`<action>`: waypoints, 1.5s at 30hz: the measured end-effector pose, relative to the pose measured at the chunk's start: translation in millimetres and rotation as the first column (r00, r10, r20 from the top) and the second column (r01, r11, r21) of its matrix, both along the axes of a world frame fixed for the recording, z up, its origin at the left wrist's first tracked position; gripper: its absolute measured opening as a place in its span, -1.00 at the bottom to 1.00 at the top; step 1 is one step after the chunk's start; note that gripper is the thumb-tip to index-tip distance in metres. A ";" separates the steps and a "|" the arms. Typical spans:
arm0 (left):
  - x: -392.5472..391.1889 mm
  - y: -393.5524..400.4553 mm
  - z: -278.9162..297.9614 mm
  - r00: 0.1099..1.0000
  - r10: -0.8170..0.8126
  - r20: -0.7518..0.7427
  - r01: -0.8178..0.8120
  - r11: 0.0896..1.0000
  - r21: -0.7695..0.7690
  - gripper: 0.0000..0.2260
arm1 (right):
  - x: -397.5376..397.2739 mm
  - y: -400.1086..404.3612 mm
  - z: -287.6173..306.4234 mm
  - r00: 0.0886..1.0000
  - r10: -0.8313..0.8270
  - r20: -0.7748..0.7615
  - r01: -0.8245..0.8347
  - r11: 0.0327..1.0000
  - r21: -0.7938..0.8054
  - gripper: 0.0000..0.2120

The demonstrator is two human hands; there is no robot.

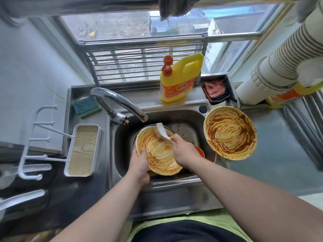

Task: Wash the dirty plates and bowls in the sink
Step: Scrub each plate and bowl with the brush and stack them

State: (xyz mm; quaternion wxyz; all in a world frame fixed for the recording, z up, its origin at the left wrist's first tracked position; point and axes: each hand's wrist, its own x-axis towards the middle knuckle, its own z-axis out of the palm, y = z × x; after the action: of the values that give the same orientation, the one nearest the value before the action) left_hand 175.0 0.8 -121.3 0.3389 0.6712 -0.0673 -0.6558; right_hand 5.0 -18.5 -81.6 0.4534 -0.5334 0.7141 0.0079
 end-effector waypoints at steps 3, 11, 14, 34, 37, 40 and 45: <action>12.4 -8.1 0.6 0.998 -0.040 0.045 0.040 0.999 -0.005 -0.73 | -29.2 16.4 -8.0 0.997 0.026 -0.078 -0.022 0.998 0.050 -0.74; 43.5 -17.5 -4.0 0.993 -0.007 0.117 0.006 1.000 0.006 -0.75 | -52.8 66.3 1.4 0.959 -0.272 0.076 0.277 0.959 -0.062 -0.85; 40.0 -13.3 -2.6 0.995 -0.029 0.091 0.025 0.999 0.036 -0.79 | -47.4 50.7 10.2 0.950 -0.301 0.078 0.310 0.940 -0.142 -0.79; -171.4 -38.8 38.5 0.144 -0.746 0.651 0.949 0.291 0.124 -0.69 | -279.4 48.9 18.6 0.892 -0.308 -0.332 0.252 0.946 -0.202 -0.93; -169.1 -39.3 32.3 0.177 -0.724 0.667 0.939 0.328 0.108 -0.70 | -286.2 51.5 20.0 0.907 -0.278 -0.317 0.217 0.953 -0.214 -0.85; -144.1 -35.2 20.9 0.315 -0.664 0.678 0.881 0.471 0.052 -0.77 | -277.0 50.0 34.8 0.923 -0.292 -0.251 0.208 0.927 -0.313 -0.80; -52.7 -23.5 -24.2 0.373 -0.633 0.679 0.690 0.678 0.254 -0.72 | -184.5 40.3 57.7 0.994 -0.059 0.095 0.090 0.930 -0.357 -0.81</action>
State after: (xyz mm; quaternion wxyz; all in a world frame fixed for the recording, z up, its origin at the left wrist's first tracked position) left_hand 122.3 -22.7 -145.4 0.0164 0.7738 -0.4805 -0.4124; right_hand -179.4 21.8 -23.9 0.3769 -0.5798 0.7039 -0.1623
